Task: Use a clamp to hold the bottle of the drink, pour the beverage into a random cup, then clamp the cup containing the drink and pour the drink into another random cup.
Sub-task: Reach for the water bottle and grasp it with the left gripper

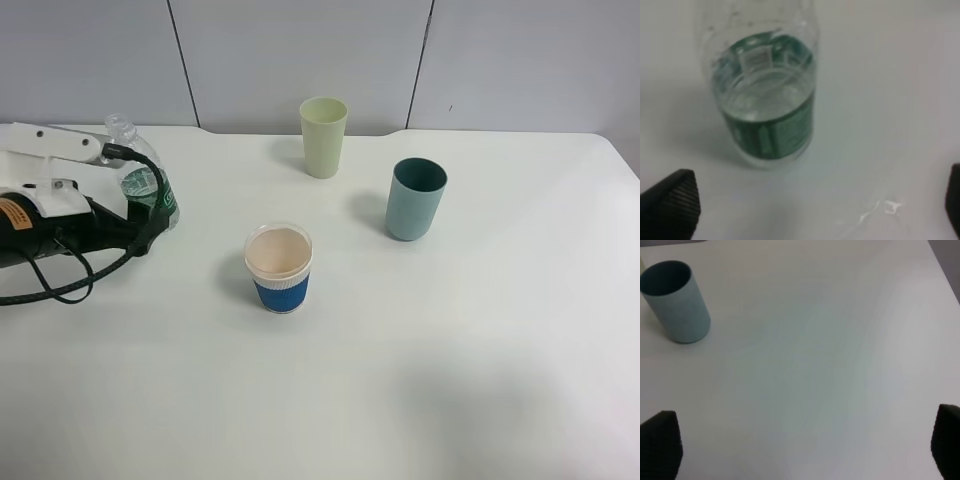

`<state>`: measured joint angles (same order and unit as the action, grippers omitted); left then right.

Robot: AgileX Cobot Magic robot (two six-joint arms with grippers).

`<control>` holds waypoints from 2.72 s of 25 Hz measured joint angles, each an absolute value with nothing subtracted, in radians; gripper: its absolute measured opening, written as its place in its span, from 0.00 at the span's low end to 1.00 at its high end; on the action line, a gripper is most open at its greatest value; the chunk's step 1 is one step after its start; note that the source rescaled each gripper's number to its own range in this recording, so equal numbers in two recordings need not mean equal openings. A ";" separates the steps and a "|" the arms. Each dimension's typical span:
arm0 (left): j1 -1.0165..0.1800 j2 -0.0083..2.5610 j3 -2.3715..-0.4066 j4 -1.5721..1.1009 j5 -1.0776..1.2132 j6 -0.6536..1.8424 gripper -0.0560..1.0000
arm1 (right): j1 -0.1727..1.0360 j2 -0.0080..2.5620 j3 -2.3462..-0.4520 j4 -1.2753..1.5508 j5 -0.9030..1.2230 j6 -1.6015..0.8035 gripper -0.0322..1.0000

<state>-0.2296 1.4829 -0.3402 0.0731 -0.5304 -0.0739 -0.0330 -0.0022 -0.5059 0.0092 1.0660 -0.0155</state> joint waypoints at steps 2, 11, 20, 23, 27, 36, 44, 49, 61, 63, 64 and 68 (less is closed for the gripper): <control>-0.230 1.531 -0.339 0.097 -0.604 -0.074 1.00 | -0.033 -0.002 -0.506 0.009 1.066 -0.015 1.00; -0.230 1.736 -0.340 0.097 -0.917 -0.090 1.00 | -0.033 -0.002 -0.506 0.009 1.066 -0.015 1.00; -0.123 1.836 -0.346 0.122 -1.058 -0.116 1.00 | -0.033 -0.002 -0.506 0.009 1.066 -0.015 1.00; -0.103 1.853 -0.371 0.145 -1.063 -0.118 1.00 | -0.033 -0.002 -0.506 0.009 1.066 -0.015 1.00; -0.101 1.896 -0.418 0.187 -1.073 -0.119 1.00 | -0.033 -0.002 -0.506 0.009 1.066 -0.015 1.00; -0.101 2.038 -0.537 0.267 -1.075 -0.184 1.00 | -0.033 -0.002 -0.506 0.009 1.066 -0.015 1.00; -0.101 2.081 -0.569 0.293 -1.075 -0.246 0.46 | -0.033 -0.002 -0.506 0.009 1.066 -0.015 1.00; -0.101 2.081 -0.569 0.297 -1.075 -0.254 0.11 | -0.033 -0.002 -0.506 0.009 1.066 -0.015 1.00; -0.103 1.944 -0.553 0.279 -0.957 -0.256 0.13 | -0.033 -0.002 -0.506 0.009 1.066 -0.015 1.00; -0.111 1.891 -0.531 0.235 -0.952 -0.243 0.13 | -0.033 -0.002 -0.506 0.009 1.066 -0.015 1.00; -0.116 1.864 -0.518 0.204 -0.947 -0.231 0.13 | -0.033 -0.002 -0.506 0.009 1.066 -0.015 1.00; -0.149 1.768 -0.479 0.079 -0.906 -0.127 0.13 | -0.033 -0.002 -0.506 0.009 1.066 -0.015 1.00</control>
<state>-0.1489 1.7684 -0.4792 0.0787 -0.9064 -0.1268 -0.0330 -0.0022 -0.5059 0.0092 1.0660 -0.0155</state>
